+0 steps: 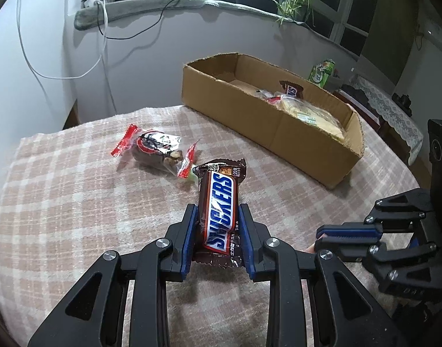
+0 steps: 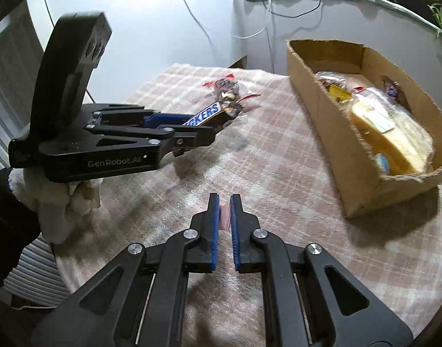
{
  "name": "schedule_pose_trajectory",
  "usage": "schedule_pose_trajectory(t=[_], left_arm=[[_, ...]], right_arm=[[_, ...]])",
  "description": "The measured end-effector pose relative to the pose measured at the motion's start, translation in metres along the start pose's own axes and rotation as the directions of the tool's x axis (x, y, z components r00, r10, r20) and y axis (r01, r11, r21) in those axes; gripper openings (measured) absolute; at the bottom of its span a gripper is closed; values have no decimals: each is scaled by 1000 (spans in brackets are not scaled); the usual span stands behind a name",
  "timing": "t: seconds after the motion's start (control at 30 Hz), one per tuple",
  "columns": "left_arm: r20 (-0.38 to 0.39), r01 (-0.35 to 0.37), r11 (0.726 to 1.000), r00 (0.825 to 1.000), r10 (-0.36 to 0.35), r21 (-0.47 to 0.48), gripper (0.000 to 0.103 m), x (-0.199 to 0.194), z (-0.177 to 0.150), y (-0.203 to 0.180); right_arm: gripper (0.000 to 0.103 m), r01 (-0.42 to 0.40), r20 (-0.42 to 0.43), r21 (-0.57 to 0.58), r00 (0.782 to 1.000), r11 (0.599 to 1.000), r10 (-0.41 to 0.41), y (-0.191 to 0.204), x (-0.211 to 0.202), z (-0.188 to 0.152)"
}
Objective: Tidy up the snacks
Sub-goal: 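Carry the Snickers bar and pink candy with both tools over the box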
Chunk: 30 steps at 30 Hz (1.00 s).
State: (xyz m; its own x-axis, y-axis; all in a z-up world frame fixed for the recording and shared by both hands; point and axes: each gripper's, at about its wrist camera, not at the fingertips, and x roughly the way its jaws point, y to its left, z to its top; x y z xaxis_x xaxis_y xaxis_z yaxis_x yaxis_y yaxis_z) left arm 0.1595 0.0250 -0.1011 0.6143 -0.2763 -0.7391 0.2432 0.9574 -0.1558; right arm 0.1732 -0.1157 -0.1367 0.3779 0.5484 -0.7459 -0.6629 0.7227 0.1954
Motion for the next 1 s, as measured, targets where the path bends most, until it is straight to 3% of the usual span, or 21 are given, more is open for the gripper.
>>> schedule_pose_trajectory(t=[1.0], left_arm=[[106,30,999,994,-32,17,27,-21,36,-30]], right_arm=[[6,69,173,43,982,997,-76,-39,-82,35]])
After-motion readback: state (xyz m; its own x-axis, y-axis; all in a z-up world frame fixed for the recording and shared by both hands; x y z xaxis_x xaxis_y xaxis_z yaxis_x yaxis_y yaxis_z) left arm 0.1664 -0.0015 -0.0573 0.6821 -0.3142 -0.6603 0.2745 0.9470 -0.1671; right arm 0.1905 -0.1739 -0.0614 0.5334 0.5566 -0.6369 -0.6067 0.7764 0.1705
